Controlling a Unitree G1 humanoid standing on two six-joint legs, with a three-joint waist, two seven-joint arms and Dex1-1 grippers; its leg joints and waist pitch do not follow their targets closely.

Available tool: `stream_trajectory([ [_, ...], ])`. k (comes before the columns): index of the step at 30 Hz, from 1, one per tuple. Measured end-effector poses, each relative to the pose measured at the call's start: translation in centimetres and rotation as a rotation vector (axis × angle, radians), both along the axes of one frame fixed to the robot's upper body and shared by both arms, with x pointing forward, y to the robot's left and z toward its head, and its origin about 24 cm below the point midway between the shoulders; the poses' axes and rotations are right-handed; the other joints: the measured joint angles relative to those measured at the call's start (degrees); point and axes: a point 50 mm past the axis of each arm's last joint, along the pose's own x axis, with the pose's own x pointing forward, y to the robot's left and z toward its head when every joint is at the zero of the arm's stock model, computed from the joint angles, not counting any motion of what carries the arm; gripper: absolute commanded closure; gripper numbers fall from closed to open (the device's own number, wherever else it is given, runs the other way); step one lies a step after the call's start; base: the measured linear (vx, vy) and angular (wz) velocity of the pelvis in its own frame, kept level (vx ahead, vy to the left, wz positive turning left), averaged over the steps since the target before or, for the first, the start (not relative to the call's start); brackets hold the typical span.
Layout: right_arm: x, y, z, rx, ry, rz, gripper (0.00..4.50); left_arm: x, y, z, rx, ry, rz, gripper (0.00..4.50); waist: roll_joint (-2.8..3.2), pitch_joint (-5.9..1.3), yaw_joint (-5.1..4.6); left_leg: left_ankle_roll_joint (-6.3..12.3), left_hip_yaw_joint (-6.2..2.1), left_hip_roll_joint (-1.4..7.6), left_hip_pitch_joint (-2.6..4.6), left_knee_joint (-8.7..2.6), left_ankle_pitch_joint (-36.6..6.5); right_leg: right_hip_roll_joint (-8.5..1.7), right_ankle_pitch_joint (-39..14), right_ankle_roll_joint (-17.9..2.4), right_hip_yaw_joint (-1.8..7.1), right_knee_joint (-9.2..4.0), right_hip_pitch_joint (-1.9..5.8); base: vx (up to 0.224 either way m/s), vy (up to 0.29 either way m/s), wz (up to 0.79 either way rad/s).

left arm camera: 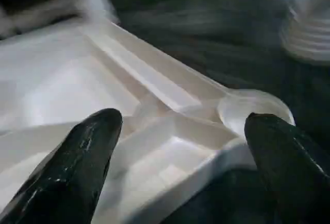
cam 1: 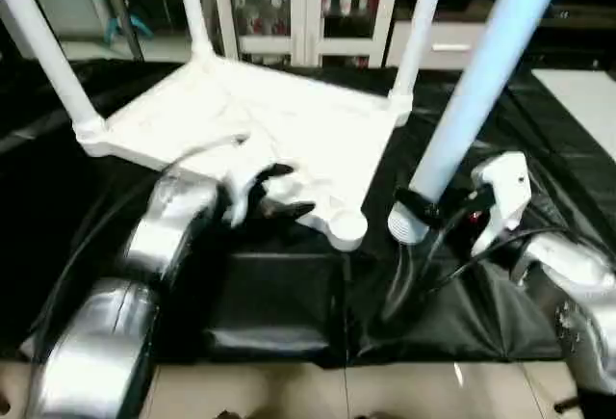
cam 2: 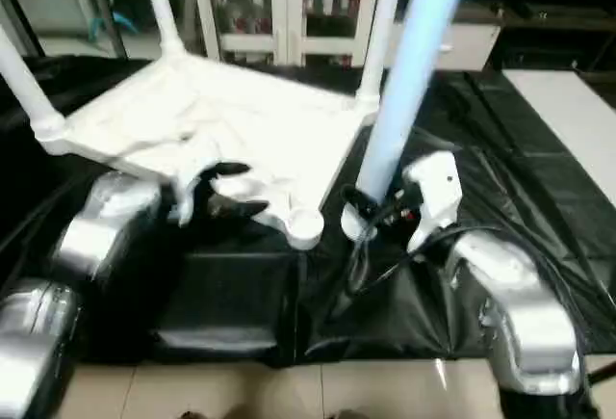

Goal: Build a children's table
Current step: Pick table leg

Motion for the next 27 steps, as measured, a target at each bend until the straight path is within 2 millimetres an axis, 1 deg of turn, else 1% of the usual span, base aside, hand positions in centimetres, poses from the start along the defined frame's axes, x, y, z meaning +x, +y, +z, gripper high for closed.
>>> stream_trajectory([
  [1,0.1,0.1,0.0,0.01,-0.005,-0.035,2.64,-0.9,0.2,-0.3,-0.055,0.002,0.077,0.16,-0.06,0.02,0.0,0.0,0.01,0.01,-0.02,0.04,0.0,-0.01,0.01,-0.01,0.02,0.03,-0.01,0.0,0.0,0.0],
  [3,0.2,0.2,-0.2,0.01,-0.008,-0.073,2.64,-1.4,0.1,-0.4,-0.08,-0.003,0.155,0.16,-0.14,0.05,0.3,0.0,0.01,-0.01,-0.05,0.05,0.0,-0.04,0.0,0.0,0.0,0.0,0.02,0.0,0.0,0.0],
  [4,0.5,0.4,-0.3,0.016,-0.023,-0.123,2.64,-1.8,0.5,0.1,-0.115,-0.042,0.301,0.16,-0.2,0.06,0.22,0.0,0.09,0.0,-0.07,0.05,0.0,-0.07,-0.07,0.12,0.04,-0.04,0.04,0.0,0.0,0.0],
  [6,0.7,0.5,-0.6,0.028,-0.027,-0.198,2.64,-3.1,0.8,0.9,-0.174,-0.115,0.469,0.16,-0.3,0.08,-0.03,0.0,0.08,-0.01,-0.05,0.05,0.0,-0.1,-0.23,0.37,0.01,-0.1,0.09,0.0,0.0,0.0],
  [8,0.8,0.4,-1.0,0.021,-0.016,-0.242,2.64,-3.7,0.8,1.2,-0.19,-0.127,0.554,0.16,-0.58,0.13,0.01,0.0,0.07,-0.02,-0.14,0.04,0.0,-0.09,-0.31,0.51,0.03,-0.11,0.03,0.0,0.0,0.0],
  [10,0.8,0.5,-1.2,0.031,-0.024,-0.28,2.64,-4.3,1.6,1.7,-0.189,-0.136,0.689,0.16,-0.89,0.17,-0.11,0.0,-0.04,0.0,-0.14,0.04,0.0,-0.04,-0.31,0.52,-0.03,-0.1,-0.01,0.0,0.0,0.0],
  [11,0.8,0.5,-1.2,0.036,-0.028,-0.292,2.64,-4.5,2.1,2.0,-0.18,-0.146,0.731,0.16,-1.07,0.17,-0.15,-0.01,-0.09,0.0,-0.15,0.03,0.0,-0.01,-0.33,0.57,-0.05,-0.1,-0.03,0.0,0.0,0.0],
  [13,0.7,0.6,-1.4,0.046,-0.036,-0.325,2.64,-5.2,2.5,2.5,-0.172,-0.178,0.783,0.16,-1.23,0.12,-0.25,-0.01,-0.11,0.0,-0.17,0.03,0.0,0.01,-0.39,0.69,-0.01,-0.11,-0.04,0.0,0.0,0.0],
  [15,0.5,0.7,-1.6,0.06,-0.037,-0.35,2.64,-5.8,2.7,2.5,-0.172,-0.188,0.811,0.16,-1.18,0.12,-0.58,-0.01,-0.11,-0.03,-0.17,0.03,-0.01,0.0,-0.45,0.79,0.01,-0.21,-0.02,0.0,0.0,0.0],
  [17,0.5,0.8,-1.6,0.068,-0.041,-0.351,2.64,-6.1,2.6,2.5,-0.152,-0.198,0.835,0.16,-1.18,0.15,-0.89,0.02,-0.16,-0.04,-0.03,-0.03,-0.06,0.01,-0.6,1.04,-0.08,-0.45,0.18,0.0,0.0,0.0],
  [18,0.5,0.9,-1.6,0.071,-0.048,-0.351,2.64,-6.2,2.6,2.4,-0.132,-0.202,0.837,0.16,-1.15,0.17,-1.15,0.03,-0.19,-0.04,0.3,-0.27,-0.09,0.03,-0.61,1.06,-0.22,-0.78,0.39,0.0,0.0,0.0],
  [19,0.5,1.0,-1.7,0.067,-0.053,-0.349,2.64,-6.4,2.5,2.1,-0.111,-0.2,0.841,0.16,-1.09,0.3,-1.57,-0.02,-0.18,-0.04,1.22,-0.77,-0.21,0.09,-0.69,1.16,-0.57,-1.6,1.13,0.0,0.0,0.0],
  [20,0.5,1.1,-1.6,0.067,-0.06,-0.345,2.64,-6.5,2.4,2.0,-0.098,-0.198,0.841,0.16,-0.97,0.42,-1.97,-0.08,-0.29,0.0,1.99,-1.05,-0.48,0.11,-0.74,1.17,-1.12,-2.27,1.93,0.0,0.0,0.0],
  [21,0.5,1.1,-1.6,0.069,-0.066,-0.341,2.64,-6.6,2.4,2.0,-0.093,-0.196,0.845,0.16,-0.89,0.49,-2.51,-0.16,-0.56,0.05,2.58,-1.19,-0.73,0.02,-0.74,1.17,-1.83,-2.88,2.68,0.0,0.0,0.0],
  [22,0.5,1.2,-1.6,0.072,-0.068,-0.335,2.64,-6.6,2.3,2.1,-0.093,-0.199,0.848,0.16,-0.9,0.52,-3.25,-0.33,-1.15,0.01,3.12,-1.18,-1.16,-0.18,-0.76,1.16,-2.35,-3.33,3.43,0.068,0.029,-0.19],
  [23,0.4,1.3,-1.7,0.076,-0.065,-0.331,2.64,-6.6,2.3,2.3,-0.093,-0.205,0.848,0.16,-0.93,0.56,-3.9,-0.51,-1.56,0.03,3.52,-1.15,-1.43,-0.25,-0.77,1.15,-2.94,-3.67,3.99,0.074,0.034,-0.21],
  [24,0.4,1.4,-1.7,0.078,-0.061,-0.328,2.64,-6.6,2.1,2.4,-0.092,-0.208,0.842,0.16,-0.96,0.55,-4.6,-0.68,-1.91,0.03,3.83,-1.16,-1.85,-0.26,-0.8,1.14,-3.32,-4.02,4.39,0.132,0.042,-0.3],
  [25,0.4,1.5,-1.7,0.076,-0.063,-0.319,2.64,-6.6,1.9,2.5,-0.089,-0.213,0.833,0.16,-0.93,0.51,-5.6,-0.79,-2.31,-0.02,3.88,-1.09,-2.09,-0.29,-0.83,1.13,-3.4,-4.12,4.86,0.097,0.019,-0.19],
  [27,0.3,1.6,-1.7,0.072,-0.068,-0.301,2.64,-6.4,1.7,2.7,-0.093,-0.215,0.824,0.16,-0.89,0.48,-6.83,-0.99,-2.48,-0.12,3.86,-1.13,-2.43,-0.24,-0.83,1.13,-3.32,-4.12,4.81,0.089,-0.002,-0.08],
])
